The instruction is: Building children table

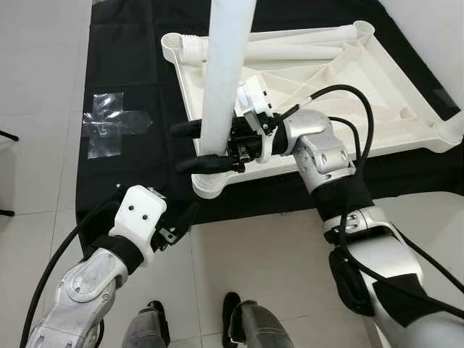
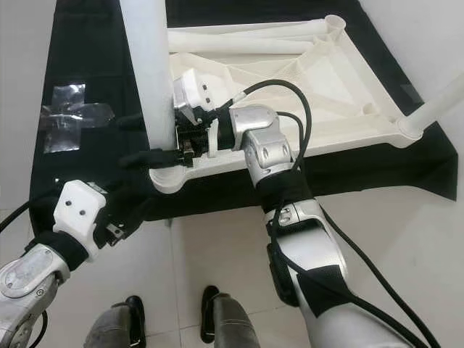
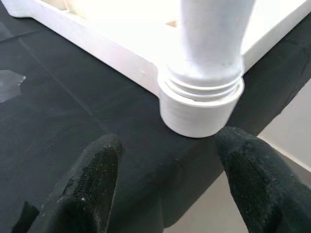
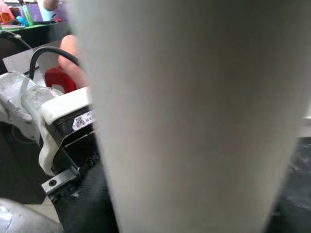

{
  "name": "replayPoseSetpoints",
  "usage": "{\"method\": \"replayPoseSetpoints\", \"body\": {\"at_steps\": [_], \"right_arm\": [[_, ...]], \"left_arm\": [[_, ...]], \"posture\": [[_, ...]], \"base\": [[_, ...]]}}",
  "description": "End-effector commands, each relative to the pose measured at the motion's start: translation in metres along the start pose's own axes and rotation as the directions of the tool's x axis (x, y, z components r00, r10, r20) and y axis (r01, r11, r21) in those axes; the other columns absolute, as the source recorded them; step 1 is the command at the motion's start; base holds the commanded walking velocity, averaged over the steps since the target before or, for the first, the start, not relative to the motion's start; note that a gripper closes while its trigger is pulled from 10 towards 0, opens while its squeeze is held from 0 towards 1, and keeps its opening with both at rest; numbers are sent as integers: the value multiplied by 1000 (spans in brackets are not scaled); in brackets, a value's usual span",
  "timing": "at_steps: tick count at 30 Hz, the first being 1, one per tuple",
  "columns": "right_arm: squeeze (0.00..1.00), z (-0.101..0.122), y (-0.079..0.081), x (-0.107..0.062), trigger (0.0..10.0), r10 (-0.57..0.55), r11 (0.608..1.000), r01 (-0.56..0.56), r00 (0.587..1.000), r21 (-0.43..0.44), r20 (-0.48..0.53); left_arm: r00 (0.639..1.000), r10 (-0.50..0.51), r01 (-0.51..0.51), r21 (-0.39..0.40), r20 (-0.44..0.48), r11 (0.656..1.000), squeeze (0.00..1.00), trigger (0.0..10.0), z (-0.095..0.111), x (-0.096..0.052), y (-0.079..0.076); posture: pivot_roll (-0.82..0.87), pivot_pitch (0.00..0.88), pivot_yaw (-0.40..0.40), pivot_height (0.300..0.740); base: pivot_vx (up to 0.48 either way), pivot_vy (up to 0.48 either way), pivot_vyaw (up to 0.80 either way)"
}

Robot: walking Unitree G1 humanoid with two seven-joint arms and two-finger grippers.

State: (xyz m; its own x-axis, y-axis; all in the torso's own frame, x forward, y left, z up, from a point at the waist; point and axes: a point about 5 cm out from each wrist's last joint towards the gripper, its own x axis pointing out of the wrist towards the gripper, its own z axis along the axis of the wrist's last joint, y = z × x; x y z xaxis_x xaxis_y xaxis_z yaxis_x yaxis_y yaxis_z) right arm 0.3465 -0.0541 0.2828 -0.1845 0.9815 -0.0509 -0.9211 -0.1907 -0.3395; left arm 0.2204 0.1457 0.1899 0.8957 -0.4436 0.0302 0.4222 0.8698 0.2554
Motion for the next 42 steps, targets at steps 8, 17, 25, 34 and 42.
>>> {"method": "replayPoseSetpoints", "body": {"at_steps": [8, 17, 25, 34, 42], "right_arm": [[0, -62, 16, 0, 0, -311, 947, 320, 933, 22, -181], [0, -110, 74, 16, 0, -796, 544, 830, 465, -122, -387], [0, -108, 56, 20, 7098, -764, 597, 795, 523, -107, -377], [1000, -73, 26, 21, 10000, -768, 628, 778, 615, -21, -177], [0, -57, 25, 18, 10000, -532, 844, 536, 842, 31, -84]], "left_arm": [[1000, -8, 8, -13, -25, 1000, 0, 10000, -5, -5, -3], [998, -41, 39, -42, -43, 998, 0, 10000, -10, -6, -9], [998, -47, 45, -40, -34, 998, 0, 10000, -9, -3, -10], [999, -40, 39, -35, -32, 999, 0, 10000, -9, -2, -8], [999, -38, 37, -32, -32, 999, 0, 10000, -8, -3, -8]], "posture": [[142, 305, -150, 740], [107, 316, -141, 740], [119, 312, -150, 740], [119, 306, -144, 740], [131, 309, -149, 740]], "base": [[0, 0, 0], [0, 0, 0], [0, 0, 0], [0, 0, 0], [0, 0, 0]]}}
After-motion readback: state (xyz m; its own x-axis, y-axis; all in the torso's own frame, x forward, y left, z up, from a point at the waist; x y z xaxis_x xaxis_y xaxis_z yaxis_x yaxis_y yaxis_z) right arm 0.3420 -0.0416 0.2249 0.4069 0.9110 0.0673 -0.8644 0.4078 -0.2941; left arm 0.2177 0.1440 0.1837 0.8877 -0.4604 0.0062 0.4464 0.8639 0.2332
